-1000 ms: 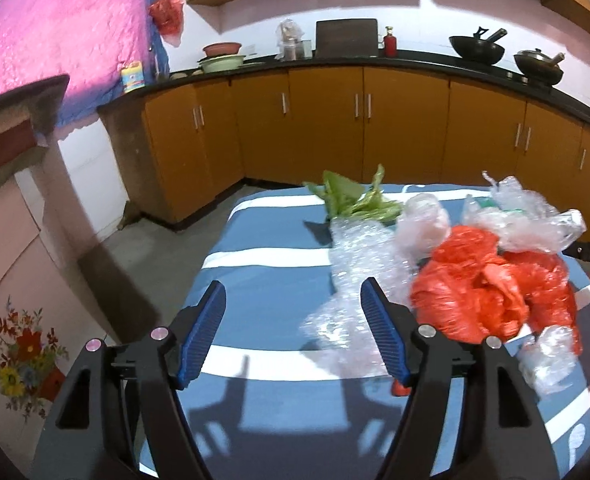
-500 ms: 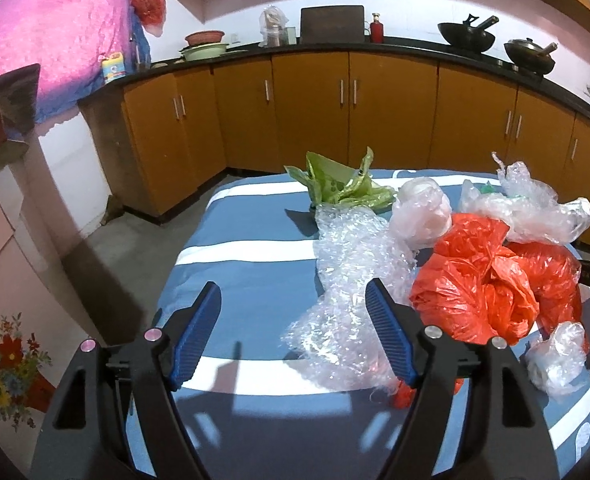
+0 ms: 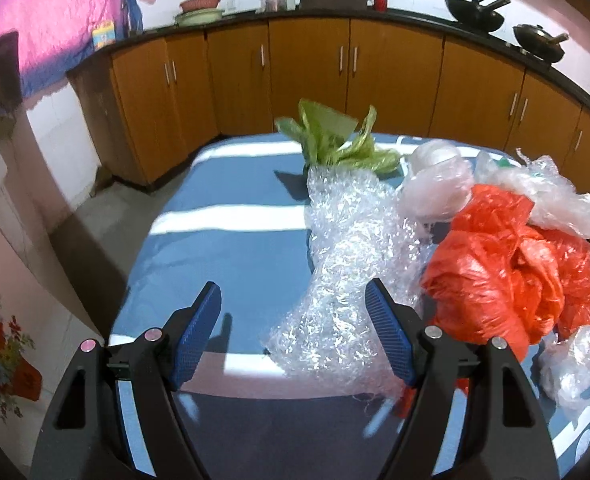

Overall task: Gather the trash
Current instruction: 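Grasp bubble wrap with right tool while left tool grasps another bubble wrap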

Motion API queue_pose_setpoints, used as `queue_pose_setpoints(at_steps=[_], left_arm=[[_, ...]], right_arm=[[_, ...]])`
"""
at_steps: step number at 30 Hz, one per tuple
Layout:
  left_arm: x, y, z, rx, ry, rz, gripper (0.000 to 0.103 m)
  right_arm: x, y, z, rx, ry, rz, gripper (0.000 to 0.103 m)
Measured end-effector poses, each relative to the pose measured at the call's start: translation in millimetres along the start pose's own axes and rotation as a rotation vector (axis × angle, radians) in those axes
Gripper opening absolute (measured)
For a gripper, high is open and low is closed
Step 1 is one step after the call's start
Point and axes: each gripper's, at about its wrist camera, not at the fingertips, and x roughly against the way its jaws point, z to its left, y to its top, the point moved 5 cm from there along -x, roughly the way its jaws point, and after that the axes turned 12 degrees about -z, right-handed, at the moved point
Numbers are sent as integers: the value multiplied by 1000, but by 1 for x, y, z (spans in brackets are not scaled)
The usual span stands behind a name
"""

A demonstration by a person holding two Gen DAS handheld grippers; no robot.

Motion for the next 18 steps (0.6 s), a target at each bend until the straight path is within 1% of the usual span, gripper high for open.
queue_pose_setpoints(at_steps=[1, 4, 6, 7, 8, 9, 10, 11, 12, 15, 16, 17, 18], left_arm=[[-1, -1, 1, 9, -4, 7, 72], [-2, -4, 0, 20, -27, 22, 60], [-1, -4, -4, 8, -43, 26, 44], [-1, -4, -7, 2, -50, 27, 40], [0, -4, -10, -8, -60, 28, 30], [0, -4, -11, -13, -64, 27, 25], [1, -4, -12, -18, -66, 26, 23], [2, -3, -13, -23, -70, 25, 17], [4, -3, -14, -27, -74, 24, 13], [9, -2, -14, -32, -82, 16, 6], [10, -2, -13, -33, -83, 14, 6], [13, -1, -13, -34, -84, 9, 2], [15, 0, -12, -36, -84, 5, 2]], right_arm=[[1, -2, -1, 1, -1, 0, 4], [3, -3, -2, 0, -7, 3, 4], [5, -5, -2, 0, -11, 5, 4], [6, -6, -2, 1, -12, 6, 4], [7, -6, -1, 2, -13, 7, 4], [9, -7, -1, 4, -15, 8, 4], [9, -8, -2, 6, -17, 8, 4], [11, -8, -2, 8, -18, 9, 4], [13, -9, -2, 10, -20, 9, 4], [17, -10, -3, 11, -24, 8, 4], [18, -10, -4, 12, -25, 8, 4], [20, -10, -4, 13, -27, 7, 4], [22, -10, -5, 14, -28, 5, 4]])
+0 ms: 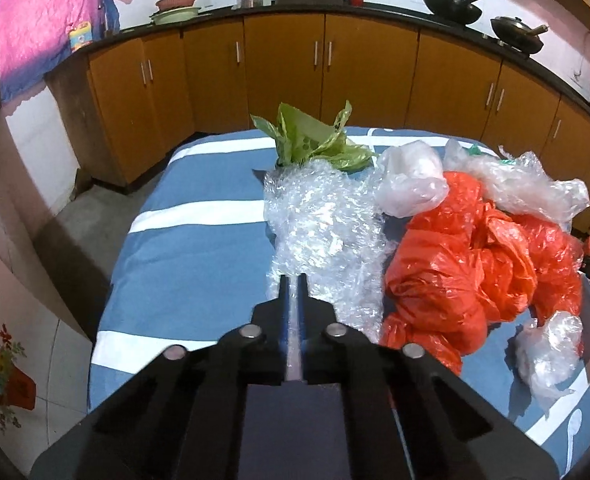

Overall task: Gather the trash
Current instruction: 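Grasp bubble wrap with right tool while left tool grasps another bubble wrap, then lift bubble wrap with left tool while right tool carries its bubble wrap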

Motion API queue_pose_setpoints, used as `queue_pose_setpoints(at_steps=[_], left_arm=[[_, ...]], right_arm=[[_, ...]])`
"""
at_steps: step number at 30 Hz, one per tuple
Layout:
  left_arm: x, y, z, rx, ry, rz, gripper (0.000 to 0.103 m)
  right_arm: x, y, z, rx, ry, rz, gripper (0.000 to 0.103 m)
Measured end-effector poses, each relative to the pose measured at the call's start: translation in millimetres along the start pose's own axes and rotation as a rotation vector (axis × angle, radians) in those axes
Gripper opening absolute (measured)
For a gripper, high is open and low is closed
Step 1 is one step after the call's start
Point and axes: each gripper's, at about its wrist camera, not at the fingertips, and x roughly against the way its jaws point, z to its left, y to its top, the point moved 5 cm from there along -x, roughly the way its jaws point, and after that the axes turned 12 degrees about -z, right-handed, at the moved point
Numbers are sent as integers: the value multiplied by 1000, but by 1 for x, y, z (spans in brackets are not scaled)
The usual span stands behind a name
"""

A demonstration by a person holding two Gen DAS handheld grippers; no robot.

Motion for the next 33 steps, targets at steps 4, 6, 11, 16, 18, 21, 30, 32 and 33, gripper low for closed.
queue_pose_setpoints(at_steps=[4, 6, 11, 16, 18, 21, 30, 32, 33], left_arm=[[7, 5, 2, -8, 1, -18, 1], [11, 8, 4, -8, 0, -26, 0], [24, 14, 8, -1, -3, -52, 0], [36, 21, 13, 7, -7, -80, 0], [42, 24, 15, 16, -13, -93, 0], [51, 29, 19, 23, -16, -116, 0], [80, 43, 27, 43, -21, -170, 0], [84, 47, 27, 41, -18, -181, 0], [87, 48, 27, 39, -18, -186, 0]], right_arm=[[8, 0, -1, -1, -3, -6, 4], [13, 1, 0, 1, -4, -10, 4], [26, 3, 2, 9, -8, -23, 4], [42, 9, 3, 11, -10, -46, 4], [49, 11, 3, 9, -11, -58, 4], [60, 15, 3, 2, -8, -75, 4], [91, 21, 5, -16, 10, -124, 4], [97, 23, 8, -14, 18, -137, 4], [100, 24, 9, -15, 22, -142, 4]])
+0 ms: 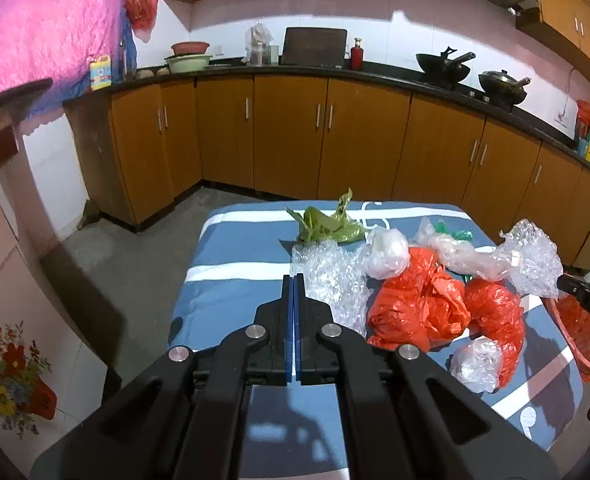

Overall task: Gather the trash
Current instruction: 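Lift bubble wrap with left tool while right tool carries its bubble wrap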

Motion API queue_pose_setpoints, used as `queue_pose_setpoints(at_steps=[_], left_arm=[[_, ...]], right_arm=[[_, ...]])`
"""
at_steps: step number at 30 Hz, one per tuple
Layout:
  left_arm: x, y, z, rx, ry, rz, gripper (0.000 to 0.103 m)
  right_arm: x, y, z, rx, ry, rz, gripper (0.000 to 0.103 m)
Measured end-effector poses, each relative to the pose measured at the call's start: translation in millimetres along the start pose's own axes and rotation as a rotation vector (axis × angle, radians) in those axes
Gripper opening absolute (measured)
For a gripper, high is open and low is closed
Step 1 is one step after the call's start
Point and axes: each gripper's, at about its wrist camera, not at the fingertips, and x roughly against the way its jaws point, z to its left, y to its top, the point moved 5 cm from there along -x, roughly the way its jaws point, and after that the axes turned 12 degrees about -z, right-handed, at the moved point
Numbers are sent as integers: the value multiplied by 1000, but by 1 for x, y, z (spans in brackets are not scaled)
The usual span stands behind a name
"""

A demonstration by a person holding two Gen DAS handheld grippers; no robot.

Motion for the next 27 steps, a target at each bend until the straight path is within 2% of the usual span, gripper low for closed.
queue_pose_setpoints(at_steps=[4, 7, 10, 11, 13, 14, 15, 23, 25, 26, 27], left_arm=[[5, 6, -3, -20, 3, -15, 0], [-5, 0, -8, -25, -1, 18, 0], [-24, -15, -11, 10, -13, 74, 2], [-27, -19, -11, 19, -13, 86, 7], [-37, -27, -11, 29, -12, 109, 33], [-43, -33, -11, 28, -4, 115, 56], [-47, -38, -12, 23, 1, 117, 62], [-85, -68, -20, -9, -2, 240, 62], [-88, -71, -23, -8, -16, 254, 43], [-89, -73, -24, -5, -30, 265, 26], [-88, -73, -25, -3, -39, 268, 17]], right_arm=[[9, 4, 2, -7, 14, -18, 4], [12, 4, 0, -13, 14, -24, 4], [13, 3, -3, -12, 9, -22, 4], [13, 4, -3, -12, 6, -22, 4], [11, 4, -5, -14, 1, -19, 4], [10, 5, -6, -15, 0, -17, 4], [9, 6, -6, -16, 0, -16, 4], [3, 1, 4, 21, 19, -4, 4], [2, -1, 5, 32, 20, -3, 4], [2, -1, 5, 34, 21, -3, 4], [2, -2, 5, 35, 20, -3, 4]])
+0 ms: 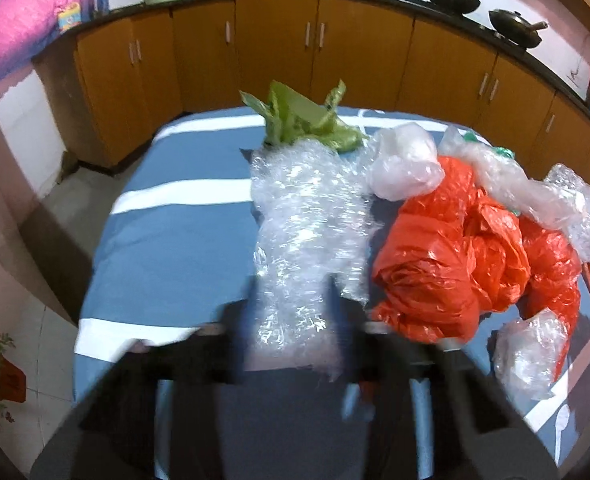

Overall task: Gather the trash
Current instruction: 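Lift bubble wrap with left tool while right tool carries its bubble wrap, then move both bubble wraps over the wastebasket and open both tools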

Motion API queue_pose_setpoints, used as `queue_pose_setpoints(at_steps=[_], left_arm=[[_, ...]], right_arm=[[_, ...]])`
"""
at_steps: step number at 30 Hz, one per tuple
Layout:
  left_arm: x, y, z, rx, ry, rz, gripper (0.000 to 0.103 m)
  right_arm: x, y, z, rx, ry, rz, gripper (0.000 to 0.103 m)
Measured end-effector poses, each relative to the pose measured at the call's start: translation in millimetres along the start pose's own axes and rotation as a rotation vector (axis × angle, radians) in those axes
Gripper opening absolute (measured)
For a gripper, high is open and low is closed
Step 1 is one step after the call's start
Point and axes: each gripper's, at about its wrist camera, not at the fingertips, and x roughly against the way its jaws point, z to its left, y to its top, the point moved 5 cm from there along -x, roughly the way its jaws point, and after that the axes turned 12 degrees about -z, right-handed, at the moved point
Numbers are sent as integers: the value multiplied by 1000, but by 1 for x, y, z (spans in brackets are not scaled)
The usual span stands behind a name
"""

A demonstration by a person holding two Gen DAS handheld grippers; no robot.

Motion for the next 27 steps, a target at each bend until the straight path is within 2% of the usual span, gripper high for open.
queue_pose_setpoints(at_steps=[3, 14, 19, 27], left_arm=[[9, 1, -1, -11, -7, -18, 11], [76, 28, 9, 6, -7, -149, 9], [100, 48, -11, -22, -37, -210, 9], [122, 66, -66, -73, -139, -269, 9]], right_arm=[[1, 0, -1, -10, 0, -2, 4], [25, 8, -6, -27, -8, -55, 4], [41, 14, -14, -37, -18, -81, 4], [67, 19, -38, -55, -48, -128, 4]])
